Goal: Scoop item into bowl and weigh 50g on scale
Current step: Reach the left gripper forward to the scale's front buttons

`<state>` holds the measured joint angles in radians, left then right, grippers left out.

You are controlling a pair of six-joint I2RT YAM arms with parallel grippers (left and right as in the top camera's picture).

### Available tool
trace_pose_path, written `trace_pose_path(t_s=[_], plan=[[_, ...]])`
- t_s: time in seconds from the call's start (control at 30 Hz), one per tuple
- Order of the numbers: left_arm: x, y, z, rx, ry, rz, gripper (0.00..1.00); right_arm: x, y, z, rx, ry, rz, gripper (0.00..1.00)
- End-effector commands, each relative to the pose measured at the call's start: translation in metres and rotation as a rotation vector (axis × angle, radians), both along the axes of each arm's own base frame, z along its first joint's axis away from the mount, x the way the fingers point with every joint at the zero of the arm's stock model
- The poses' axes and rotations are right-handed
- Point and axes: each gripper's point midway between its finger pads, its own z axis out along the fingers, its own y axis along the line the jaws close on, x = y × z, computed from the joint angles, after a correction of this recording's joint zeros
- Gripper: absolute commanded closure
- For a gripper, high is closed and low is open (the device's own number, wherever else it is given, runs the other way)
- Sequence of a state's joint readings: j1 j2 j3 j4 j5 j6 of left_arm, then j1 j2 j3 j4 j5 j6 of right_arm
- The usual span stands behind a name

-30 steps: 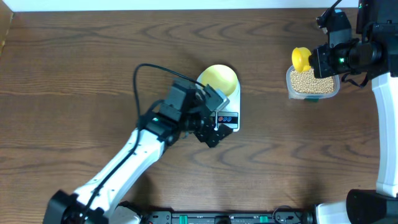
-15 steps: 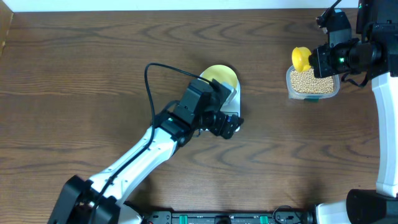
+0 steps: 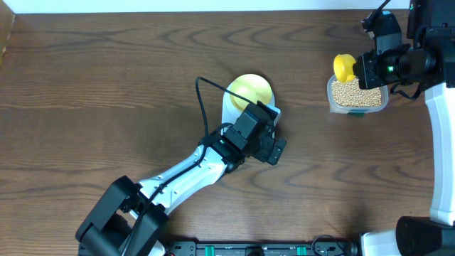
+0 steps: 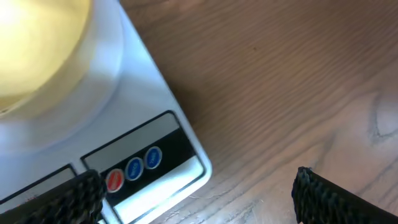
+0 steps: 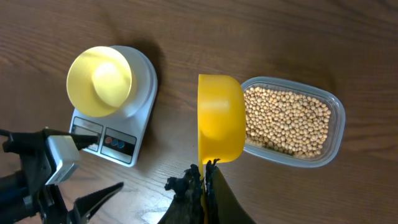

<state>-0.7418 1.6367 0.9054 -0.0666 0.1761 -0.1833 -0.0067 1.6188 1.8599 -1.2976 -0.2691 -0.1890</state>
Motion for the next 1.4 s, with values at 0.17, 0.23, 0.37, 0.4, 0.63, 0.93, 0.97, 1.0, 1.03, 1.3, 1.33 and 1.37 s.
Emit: trace_pose_path(t_s=[0.17, 0.23, 0.37, 0.4, 0.63, 0.93, 0.97, 1.0, 1.03, 1.3, 1.33, 1.37], plan=[[0.009, 0.009, -0.031, 0.108, -0.003, 0.018, 0.00, 0.002, 0.003, 0.006, -0.004, -0.018, 0.013, 0.99], [0.008, 0.009, -0.034, 0.117, 0.001, 0.011, 0.00, 0.002, 0.003, 0.006, -0.004, -0.017, 0.013, 0.99], [0.002, 0.002, -0.035, 0.138, -0.028, -0.058, 0.01, 0.001, 0.003, 0.006, -0.004, -0.015, 0.013, 0.99], [0.000, 0.000, -0.035, 0.143, -0.035, -0.073, 0.00, 0.001, 0.003, 0.006, -0.004, -0.015, 0.013, 0.99], [0.011, 0.014, 0.011, 0.149, -0.155, -0.021, 0.00, 0.001, 0.003, 0.006, -0.004, -0.016, 0.013, 0.99], [0.028, 0.044, 0.124, 0.093, -0.462, 0.112, 0.02, 0.001, 0.002, 0.006, -0.011, -0.019, 0.022, 0.99], [0.029, 0.046, 0.125, 0.101, -0.469, 0.124, 0.02, 0.001, 0.003, 0.006, -0.014, -0.021, 0.028, 0.99], [0.029, 0.048, 0.124, 0.107, -0.469, 0.127, 0.02, 0.001, 0.003, 0.006, -0.016, -0.023, 0.032, 0.99], [0.029, 0.049, 0.123, 0.113, -0.464, 0.128, 0.02, 0.002, 0.003, 0.006, -0.016, -0.023, 0.032, 0.99], [0.032, 0.046, 0.102, 0.125, -0.409, 0.155, 0.02, 0.004, 0.003, 0.008, -0.016, -0.038, 0.036, 0.99], [0.033, 0.045, 0.098, 0.123, -0.398, 0.162, 0.02, 0.005, 0.003, 0.008, -0.013, -0.042, 0.036, 0.99], [0.035, 0.043, 0.093, 0.120, -0.388, 0.170, 0.02, 0.005, 0.004, 0.008, -0.014, -0.041, 0.037, 0.99]])
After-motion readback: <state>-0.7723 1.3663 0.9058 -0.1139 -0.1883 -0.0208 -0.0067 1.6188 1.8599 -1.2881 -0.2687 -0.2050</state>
